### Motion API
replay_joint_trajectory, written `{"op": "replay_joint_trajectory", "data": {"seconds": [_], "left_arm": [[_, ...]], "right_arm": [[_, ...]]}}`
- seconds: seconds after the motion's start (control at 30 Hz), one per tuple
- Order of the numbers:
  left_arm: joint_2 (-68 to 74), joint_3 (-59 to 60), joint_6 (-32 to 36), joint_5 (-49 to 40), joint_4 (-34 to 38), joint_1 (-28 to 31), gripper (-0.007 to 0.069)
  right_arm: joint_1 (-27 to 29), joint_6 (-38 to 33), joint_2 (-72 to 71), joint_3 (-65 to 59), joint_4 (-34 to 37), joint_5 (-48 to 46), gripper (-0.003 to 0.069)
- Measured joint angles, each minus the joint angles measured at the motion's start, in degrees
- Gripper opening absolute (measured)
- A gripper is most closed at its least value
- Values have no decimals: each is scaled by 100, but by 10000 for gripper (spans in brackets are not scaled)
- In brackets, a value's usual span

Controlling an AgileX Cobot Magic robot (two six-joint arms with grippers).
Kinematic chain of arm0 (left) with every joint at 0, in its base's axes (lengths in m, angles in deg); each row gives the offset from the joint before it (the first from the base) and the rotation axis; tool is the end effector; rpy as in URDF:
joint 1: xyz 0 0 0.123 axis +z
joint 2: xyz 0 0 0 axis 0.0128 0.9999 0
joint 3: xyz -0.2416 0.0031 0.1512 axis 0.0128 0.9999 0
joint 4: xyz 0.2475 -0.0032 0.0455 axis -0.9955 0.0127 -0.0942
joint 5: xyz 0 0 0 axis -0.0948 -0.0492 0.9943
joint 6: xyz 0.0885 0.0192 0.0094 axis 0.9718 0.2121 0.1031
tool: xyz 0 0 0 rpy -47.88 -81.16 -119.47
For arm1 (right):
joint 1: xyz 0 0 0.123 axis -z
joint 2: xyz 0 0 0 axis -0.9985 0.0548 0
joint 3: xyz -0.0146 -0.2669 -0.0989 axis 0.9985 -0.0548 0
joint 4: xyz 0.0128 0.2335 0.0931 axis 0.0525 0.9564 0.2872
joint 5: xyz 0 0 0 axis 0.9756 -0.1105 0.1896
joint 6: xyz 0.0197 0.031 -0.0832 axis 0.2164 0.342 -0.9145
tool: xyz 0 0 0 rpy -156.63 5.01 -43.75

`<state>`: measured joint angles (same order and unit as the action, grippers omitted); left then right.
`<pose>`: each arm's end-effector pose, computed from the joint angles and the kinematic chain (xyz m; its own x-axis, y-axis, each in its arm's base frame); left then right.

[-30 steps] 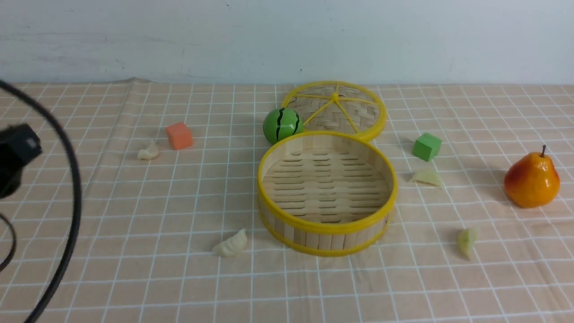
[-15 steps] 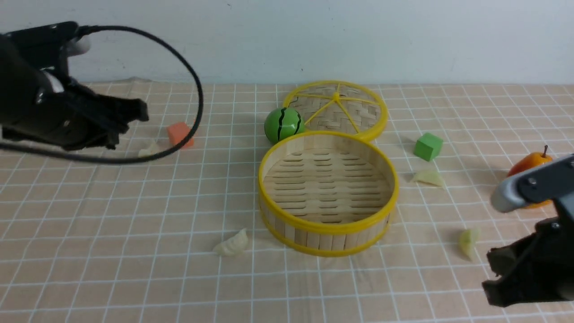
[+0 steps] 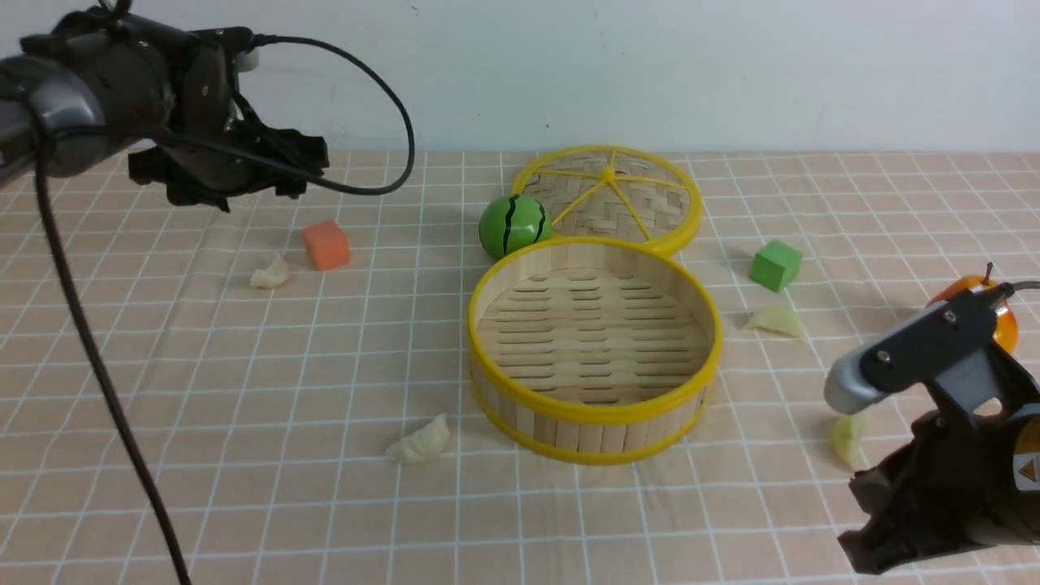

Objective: Put the dumplings into the steamer on the table with the brown tablecloth.
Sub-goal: 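Reach for and grasp a dumpling on the table with the left gripper, then place the dumpling into the bamboo steamer basket with the left gripper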

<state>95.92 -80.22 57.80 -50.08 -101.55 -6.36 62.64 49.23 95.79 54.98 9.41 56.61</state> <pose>0.4857 -0.0467 0.2592 -0.6985 -0.1811 -0.6923 -0.1751 0.9813 -0.0801 0.2021 0.0891 0.2437 -0.7143 -0.3621 -0.5988 -0.4278 0.9032 -0.0359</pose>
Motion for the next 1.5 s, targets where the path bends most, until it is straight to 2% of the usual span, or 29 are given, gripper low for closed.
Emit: {"op": "replay_joint_trajectory", "data": {"seconds": [0.2, 0.37, 0.47, 0.5, 0.53, 0.57, 0.6, 0.73, 0.9, 1.03, 1.1, 1.13, 1.17, 1.2, 1.23, 1.33, 1.4, 1.5], "left_arm": [[1131, -835, -252, -209, 22, 165, 544], [1670, -961, -328, -28, -135, 167, 486], [1729, -992, -464, 27, -158, 167, 394], [1729, -992, -508, -34, -158, 167, 323], [1729, -992, -519, -34, -164, 167, 323], [1708, -992, -545, -86, -170, 167, 237], [1672, -992, -562, -172, -163, 167, 225], [1457, -1044, -523, -478, 5, 153, 232], [684, -1125, 56, -572, 544, -32, 232], [-119, -1193, 944, -704, 1666, -696, 232], [-180, -1198, 1157, -728, 1943, -897, 231], [-181, -1198, 1512, -761, 2423, -1243, 231], [-174, -1198, 1512, -761, 2423, -1288, 231], [-65, -1144, 1929, -738, 2734, -1630, 231], [-15, -1119, 2025, -711, 2823, -1793, 231], [360, -1041, 2196, -629, 2835, -2244, 231], [524, -1029, 2198, -564, 2738, -2307, 230], [959, -1001, 2143, -127, 2094, -2354, 230]], "right_arm": [[0, 0, 253, 0, 5, 73, 3], [0, -5, 419, 0, 11, 125, 3], [0, -5, 441, 0, 11, 132, 4], [0, -5, 441, 0, 11, 132, 5], [0, -5, 441, 0, 11, 132, 5], [0, 0, 441, 0, 11, 132, 7], [0, 38, 441, 0, 11, 132, 8], [0, 38, 441, 0, 13, 134, 10], [0, 38, 441, 0, 86, 139, 10], [0, 38, 441, 4, 128, 145, 10], [0, 38, 441, 4, 134, 145, 10], [0, 38, 441, 4, 201, 145, 10], [0, 38, 441, 4, 201, 145, 10], [0, 38, 441, 4, 262, 145, 10], [0, 38, 441, 4, 296, 145, 12], [0, 38, 441, 4, 520, 138, 14], [0, 38, 441, 4, 637, 126, 13], [0, 38, 441, 4, 822, 99, 13]]}}
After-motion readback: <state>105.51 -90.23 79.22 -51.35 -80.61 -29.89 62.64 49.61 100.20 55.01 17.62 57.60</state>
